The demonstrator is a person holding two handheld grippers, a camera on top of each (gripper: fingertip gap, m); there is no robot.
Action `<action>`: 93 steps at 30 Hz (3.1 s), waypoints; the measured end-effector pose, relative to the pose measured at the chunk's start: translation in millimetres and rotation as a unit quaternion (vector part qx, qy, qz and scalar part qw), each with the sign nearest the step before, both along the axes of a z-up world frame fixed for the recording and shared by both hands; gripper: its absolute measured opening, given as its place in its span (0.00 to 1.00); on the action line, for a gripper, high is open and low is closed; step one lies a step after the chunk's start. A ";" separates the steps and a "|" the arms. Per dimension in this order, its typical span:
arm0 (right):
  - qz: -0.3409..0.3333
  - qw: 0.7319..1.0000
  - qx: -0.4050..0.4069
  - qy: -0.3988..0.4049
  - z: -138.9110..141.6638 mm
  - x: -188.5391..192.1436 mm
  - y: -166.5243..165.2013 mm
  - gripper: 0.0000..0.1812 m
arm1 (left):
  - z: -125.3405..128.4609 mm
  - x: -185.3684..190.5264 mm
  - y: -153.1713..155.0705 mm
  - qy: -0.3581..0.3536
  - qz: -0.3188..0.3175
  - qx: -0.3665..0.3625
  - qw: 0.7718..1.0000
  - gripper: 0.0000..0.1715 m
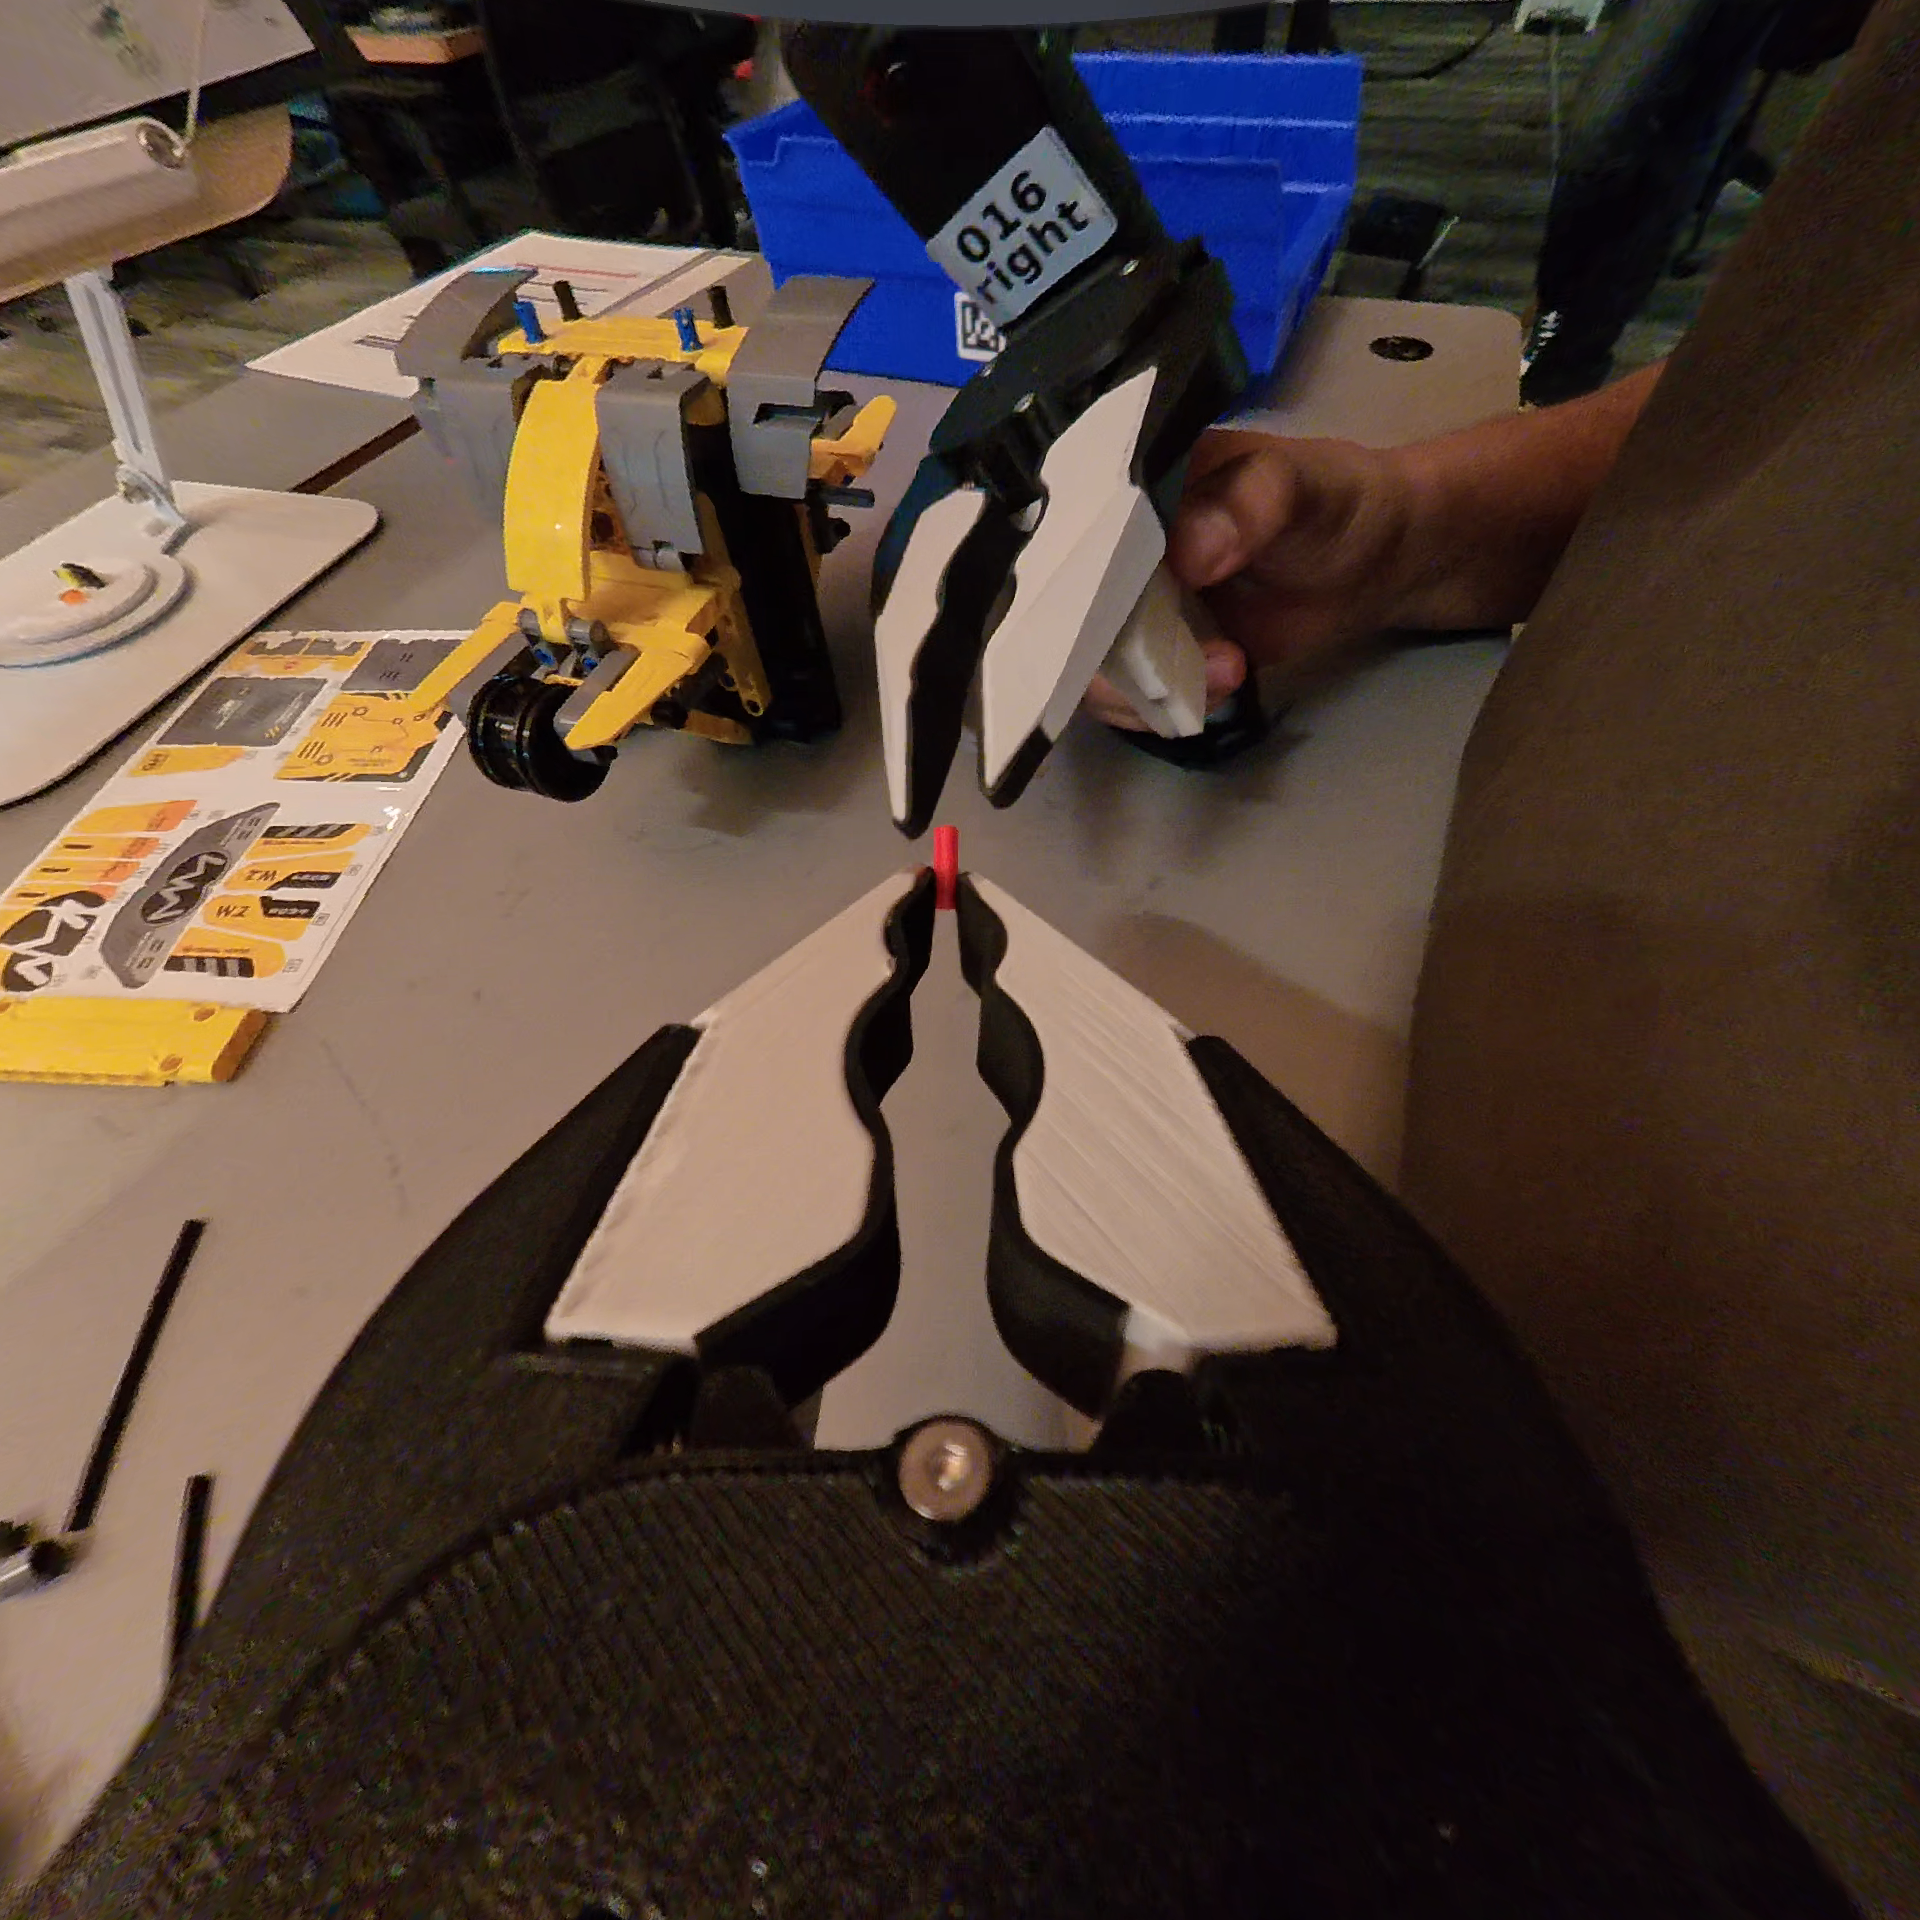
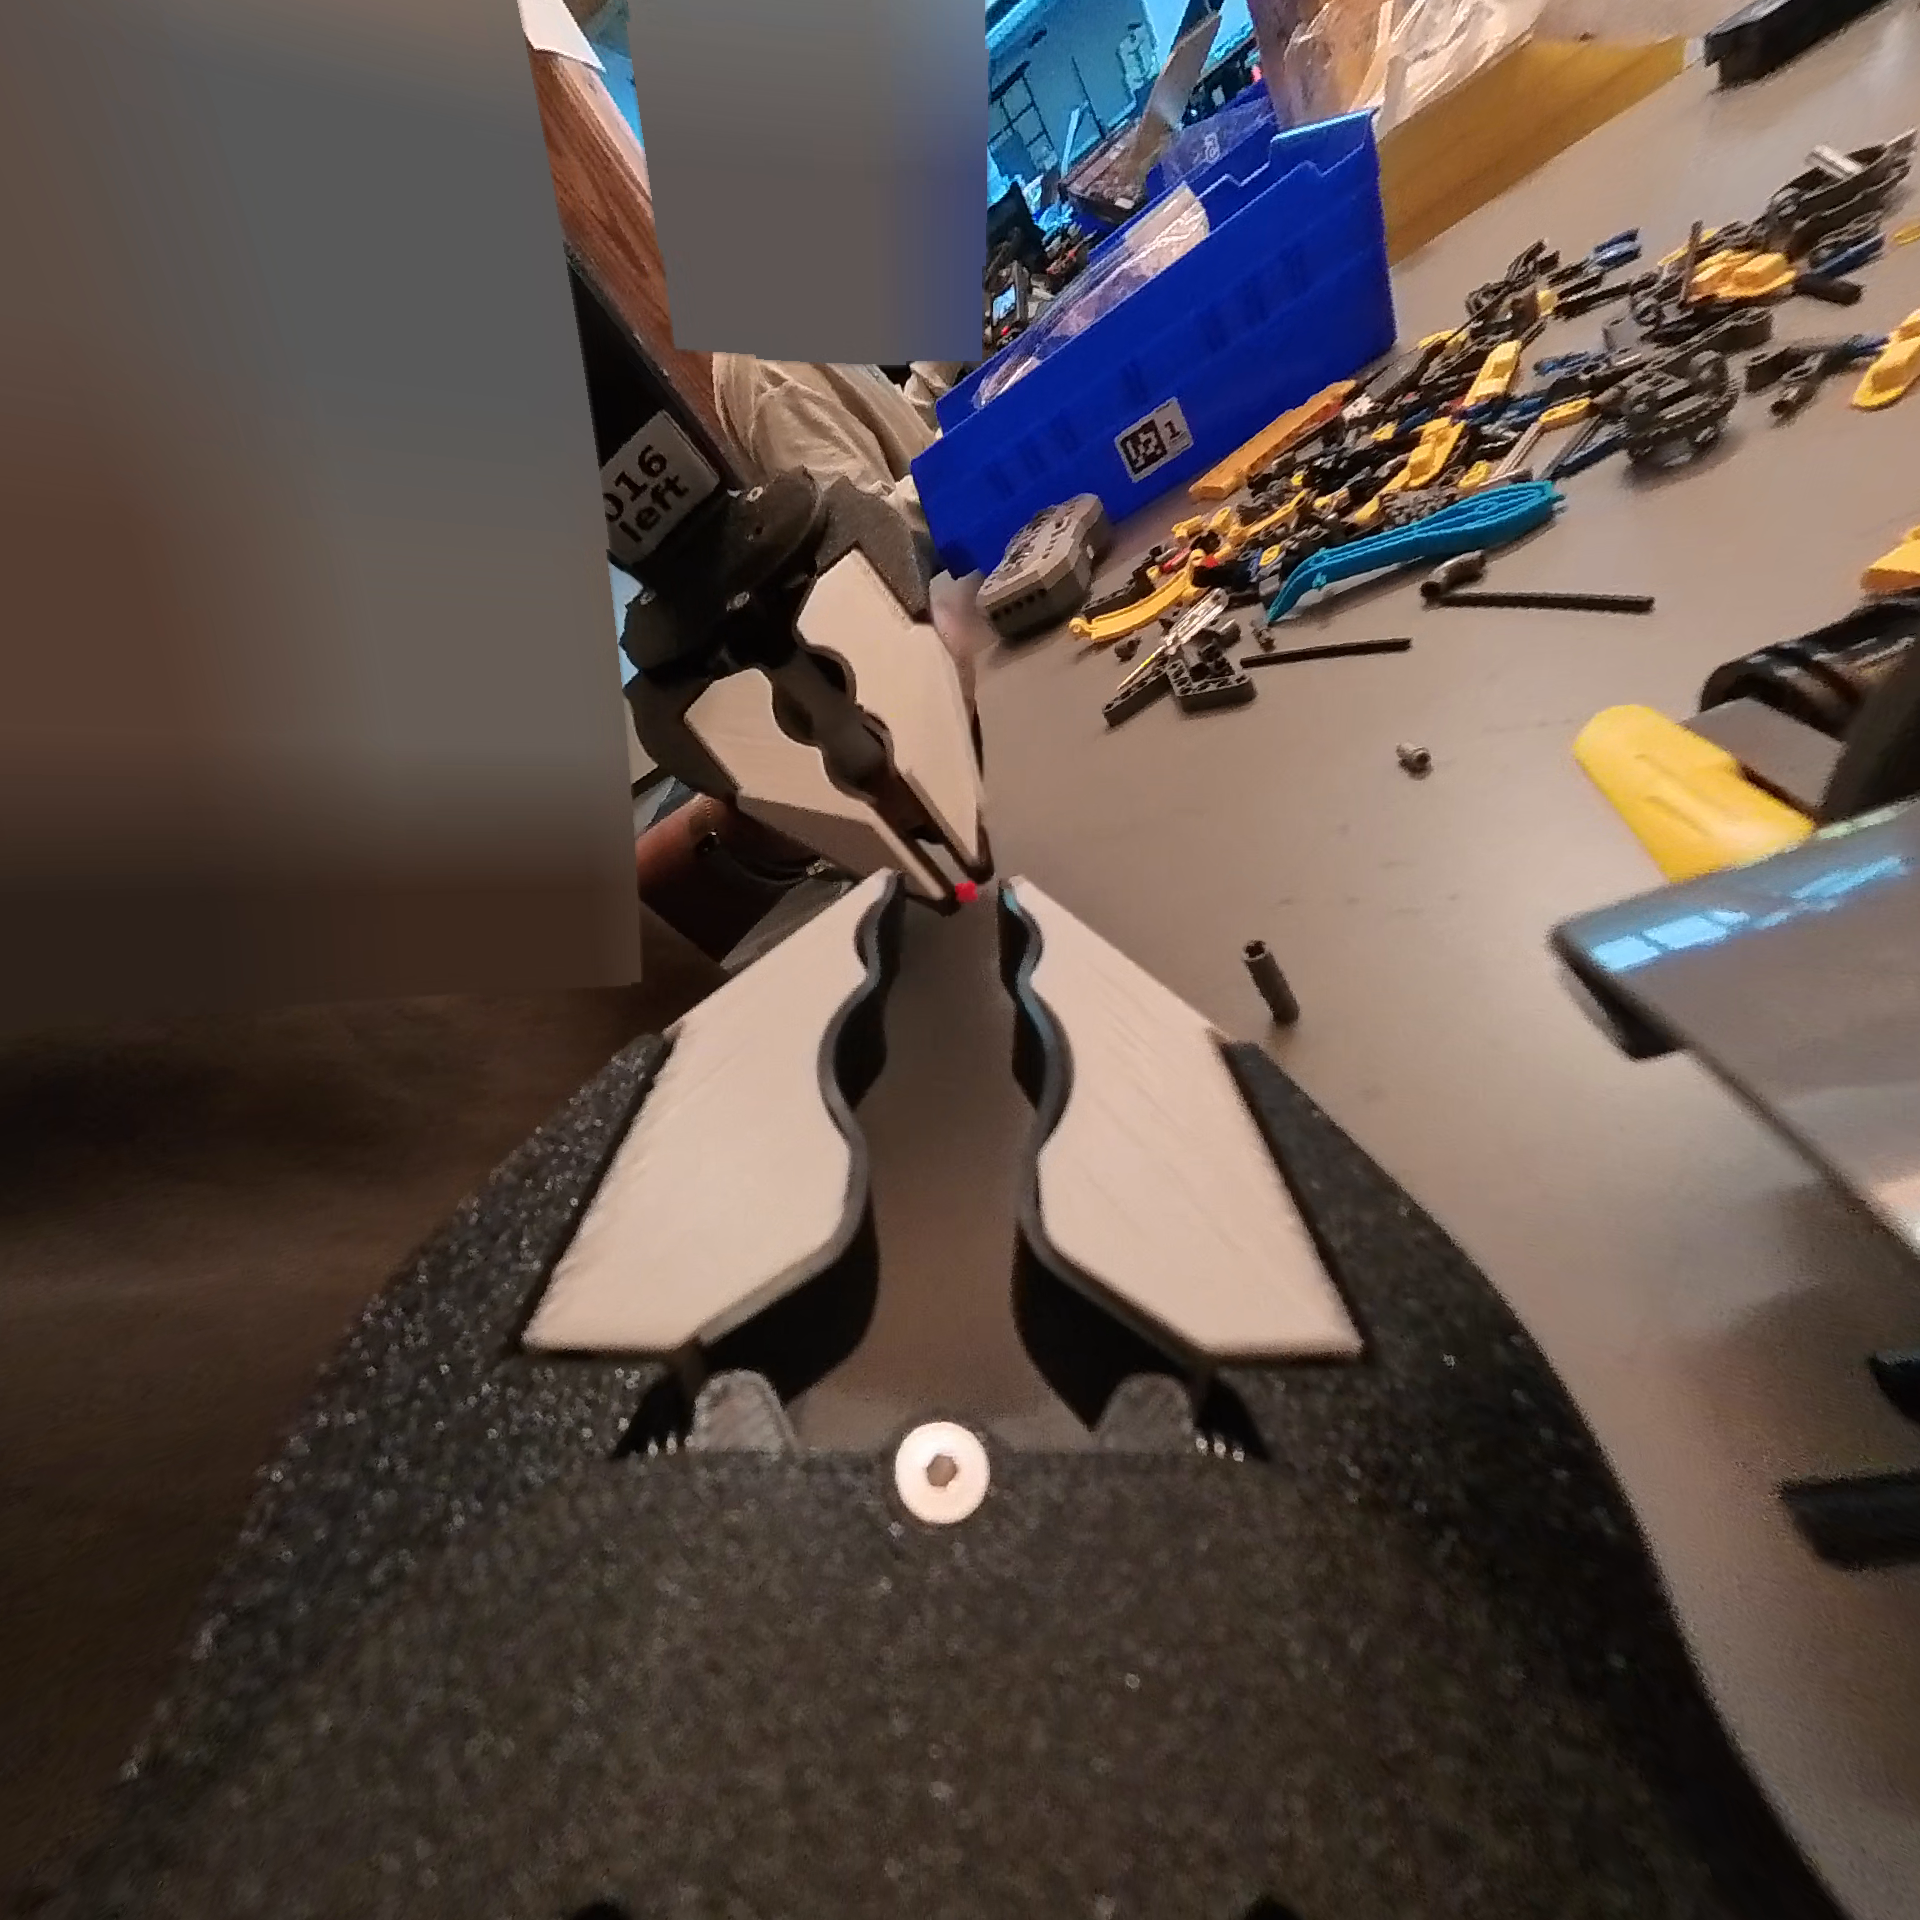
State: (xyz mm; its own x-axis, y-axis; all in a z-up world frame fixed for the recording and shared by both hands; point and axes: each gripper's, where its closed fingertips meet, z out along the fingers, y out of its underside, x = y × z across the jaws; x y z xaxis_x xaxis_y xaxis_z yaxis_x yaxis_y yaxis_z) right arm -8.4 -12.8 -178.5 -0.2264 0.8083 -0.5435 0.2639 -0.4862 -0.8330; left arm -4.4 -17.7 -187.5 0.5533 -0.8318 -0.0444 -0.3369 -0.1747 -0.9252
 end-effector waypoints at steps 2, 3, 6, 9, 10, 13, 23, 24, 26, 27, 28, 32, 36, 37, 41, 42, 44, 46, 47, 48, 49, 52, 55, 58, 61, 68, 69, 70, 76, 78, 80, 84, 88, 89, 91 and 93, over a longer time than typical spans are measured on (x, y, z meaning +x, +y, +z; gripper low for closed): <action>0.001 1.000 -0.001 -0.002 -1.1 -0.2 -0.4 0.08 | -0.8 1.9 -0.7 0.002 -0.004 0.002 1.000 0.01; 0.003 1.000 -0.003 -0.003 -1.6 -0.3 -0.6 0.08 | -1.3 2.1 -0.5 0.005 -0.003 0.004 1.000 0.01; 0.006 1.000 -0.005 -0.007 -3.3 -0.6 -1.3 0.08 | -0.6 2.0 0.0 0.005 -0.003 0.007 1.000 0.01; 0.005 1.000 -0.003 -0.010 -4.8 -0.9 -1.2 0.08 | -0.2 1.6 0.4 0.004 -0.004 0.006 1.000 0.01; 0.005 1.000 -0.004 -0.011 -4.9 -1.0 -1.1 0.08 | -0.5 1.5 0.6 0.004 -0.004 0.006 1.000 0.01; 0.004 1.000 -0.006 -0.010 -5.1 -0.9 -0.4 0.07 | -1.3 2.1 0.2 0.005 -0.006 0.005 1.000 0.01; 0.008 1.000 -0.004 -0.013 -6.1 -0.8 -1.4 0.02 | -0.2 4.1 -0.1 0.002 -0.010 0.009 1.000 0.01; 0.007 1.000 -0.004 -0.013 -6.2 -0.7 -1.4 0.02 | -0.3 4.2 -0.1 0.002 -0.010 0.008 1.000 0.01; 0.008 1.000 -0.004 -0.014 -6.5 -0.6 -1.5 0.02 | -0.5 4.2 -0.2 0.002 -0.010 0.007 1.000 0.01; 0.008 1.000 -0.003 -0.015 -6.8 -0.5 -1.4 0.02 | -0.9 4.3 -0.1 0.001 -0.010 0.005 1.000 0.01; 0.007 1.000 -0.003 -0.016 -7.0 -0.4 -1.3 0.02 | -1.3 4.6 -0.2 0.000 -0.010 0.003 1.000 0.01; 0.000 1.000 0.008 -0.018 -7.1 0.1 0.8 0.02 | -3.5 3.1 1.8 -0.009 -0.004 -0.010 1.000 0.05; -0.021 0.998 0.049 -0.030 -10.0 1.4 7.1 0.02 | -13.5 -4.3 9.1 -0.018 0.018 -0.046 0.999 0.20; -0.027 0.997 0.063 -0.035 -11.2 1.6 8.7 0.02 | -18.0 -6.4 11.5 -0.022 0.025 -0.063 0.997 0.24; -0.045 0.990 0.120 -0.060 -19.0 1.8 12.8 0.02 | -36.5 -19.0 26.7 -0.013 0.075 -0.103 0.992 0.26; -0.048 0.988 0.134 -0.068 -21.4 1.6 13.1 0.02 | -41.9 -21.4 29.9 -0.007 0.085 -0.114 0.990 0.26; -0.052 0.982 0.161 -0.080 -25.7 1.2 13.8 0.02 | -50.4 -21.7 32.4 0.003 0.090 -0.141 0.986 0.26; -0.057 0.976 0.187 -0.092 -29.5 1.0 14.6 0.02 | -55.6 -21.8 34.2 0.012 0.093 -0.155 0.984 0.24; -0.060 0.973 0.199 -0.097 -31.0 1.0 15.1 0.02 | -57.7 -21.5 34.6 0.015 0.093 -0.161 0.982 0.24; -0.063 0.970 0.211 -0.102 -32.4 1.0 15.8 0.02 | -60.0 -21.3 34.8 0.018 0.093 -0.168 0.981 0.23; -0.065 0.967 0.222 -0.106 -33.5 1.0 16.7 0.02 | -62.1 -21.7 35.5 0.022 0.095 -0.173 0.980 0.22; -0.071 0.961 0.243 -0.114 -35.8 0.7 18.3 0.02 | -67.8 -22.3 37.1 0.032 0.101 -0.188 0.976 0.16; -0.075 0.957 0.254 -0.120 -37.8 0.2 19.4 0.02 | -71.7 -21.6 36.9 0.041 0.100 -0.196 0.975 0.13; -0.077 0.955 0.257 -0.122 -38.7 -0.1 20.6 0.02 | -73.0 -21.5 37.1 0.046 0.101 -0.196 0.974 0.11; -0.079 0.955 0.257 -0.123 -38.9 -0.7 21.1 0.02 | -73.3 -21.1 38.5 0.050 0.102 -0.193 0.975 0.08; -0.084 0.952 0.267 -0.126 -39.2 -0.6 22.6 0.02 | -72.5 -17.1 40.8 0.053 0.091 -0.187 0.977 0.03; -0.086 0.951 0.269 -0.126 -38.8 -0.4 23.3 0.02 | -72.5 -16.4 40.3 0.055 0.089 -0.185 0.977 0.03; -0.088 0.950 0.270 -0.126 -38.4 -0.2 24.0 0.02 | -72.6 -15.7 39.6 0.058 0.086 -0.183 0.978 0.03; -0.098 0.949 0.272 -0.126 -35.8 2.1 29.9 0.02 | -66.0 3.1 32.1 0.047 0.060 -0.169 0.983 0.03; -0.088 0.952 0.265 -0.128 -34.5 5.6 27.3 0.02 | -67.1 10.6 28.0 0.051 0.048 -0.171 0.983 0.03; -0.078 0.950 0.270 -0.134 -33.5 10.5 25.2 0.02 | -71.6 14.1 24.5 0.072 0.039 -0.167 0.982 0.03; -0.051 0.946 0.275 -0.162 -40.5 14.2 18.1 0.02 | -72.8 21.1 17.4 0.080 0.016 -0.166 0.983 0.03; -0.038 0.929 0.307 -0.203 -54.6 14.2 16.0 0.02 | -72.8 21.6 16.9 0.077 0.014 -0.171 0.982 0.03; -0.035 0.925 0.314 -0.212 -56.5 14.6 15.6 0.02 | -72.8 21.5 17.0 0.078 0.014 -0.170 0.982 0.03; -0.033 0.919 0.322 -0.225 -57.9 15.2 15.1 0.02 | -72.8 21.6 17.0 0.079 0.014 -0.169 0.982 0.03; -0.030 0.916 0.322 -0.236 -58.0 16.0 14.7 0.02 | -73.0 21.8 16.7 0.079 0.013 -0.170 0.982 0.03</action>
State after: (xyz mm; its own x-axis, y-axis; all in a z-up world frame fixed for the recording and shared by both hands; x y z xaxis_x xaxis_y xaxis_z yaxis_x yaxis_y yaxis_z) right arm 7.6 2.0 -236.6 -0.0332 0.9991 0.0253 0.6575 0.0409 -0.7523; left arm 17.4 -1.0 -260.6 0.5837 -0.7988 0.1458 -0.4625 -0.4747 -0.7488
